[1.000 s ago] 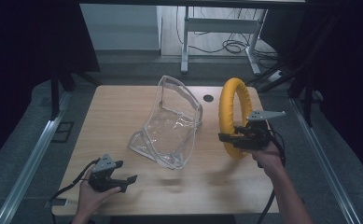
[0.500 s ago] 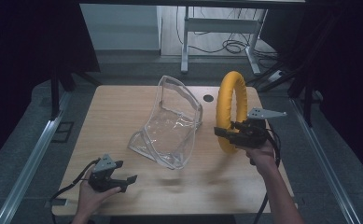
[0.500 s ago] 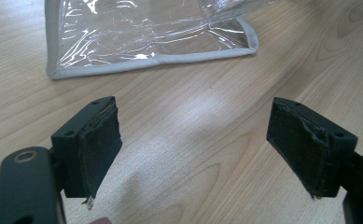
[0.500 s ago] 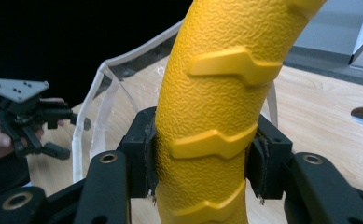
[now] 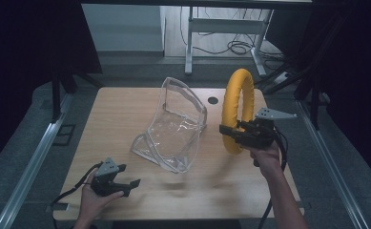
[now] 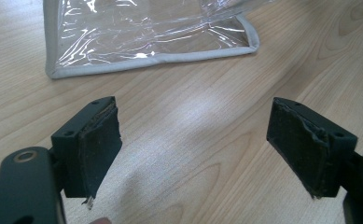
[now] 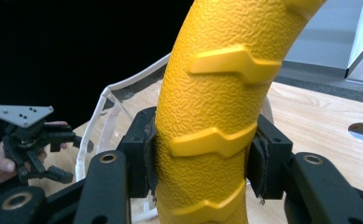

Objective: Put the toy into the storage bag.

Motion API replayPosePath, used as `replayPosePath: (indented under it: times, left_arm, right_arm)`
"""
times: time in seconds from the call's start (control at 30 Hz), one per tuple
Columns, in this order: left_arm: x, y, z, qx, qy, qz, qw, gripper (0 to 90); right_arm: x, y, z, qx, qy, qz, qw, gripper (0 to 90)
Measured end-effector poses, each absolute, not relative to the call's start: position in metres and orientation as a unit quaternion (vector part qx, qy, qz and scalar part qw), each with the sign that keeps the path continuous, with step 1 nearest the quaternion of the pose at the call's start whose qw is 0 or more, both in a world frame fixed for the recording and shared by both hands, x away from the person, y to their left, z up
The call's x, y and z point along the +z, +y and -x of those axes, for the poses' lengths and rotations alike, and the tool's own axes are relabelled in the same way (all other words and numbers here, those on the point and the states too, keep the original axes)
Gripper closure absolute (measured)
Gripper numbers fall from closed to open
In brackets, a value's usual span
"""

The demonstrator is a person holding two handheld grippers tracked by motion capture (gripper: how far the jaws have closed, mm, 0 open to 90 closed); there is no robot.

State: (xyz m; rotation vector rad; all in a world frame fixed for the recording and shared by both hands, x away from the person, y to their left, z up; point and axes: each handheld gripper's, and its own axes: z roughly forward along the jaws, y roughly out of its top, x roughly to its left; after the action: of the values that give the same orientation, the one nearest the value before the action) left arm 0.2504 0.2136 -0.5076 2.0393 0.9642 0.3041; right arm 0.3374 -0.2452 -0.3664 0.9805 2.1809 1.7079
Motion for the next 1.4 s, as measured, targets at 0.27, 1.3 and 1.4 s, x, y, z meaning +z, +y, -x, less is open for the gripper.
replayPosePath:
  times: [0.27,1.3,1.4]
  left_arm:
    - [-0.508,0.214,-0.25,0.121,0.384,-0.813,0.42,17.3]
    - [-0.508,0.214,-0.251,0.119,0.385,-0.813,0.42,17.3]
    - [-0.508,0.213,-0.251,0.118,0.385,-0.814,0.419,17.3]
  right_arm:
    - [-0.36,-0.244,-0.336,0.592,0.728,-0.329,0.107,51.4]
    - [-0.315,-0.232,-0.329,0.638,0.695,-0.303,0.134,51.3]
    - [-0.31,-0.229,-0.329,0.642,0.693,-0.299,0.138,51.3]
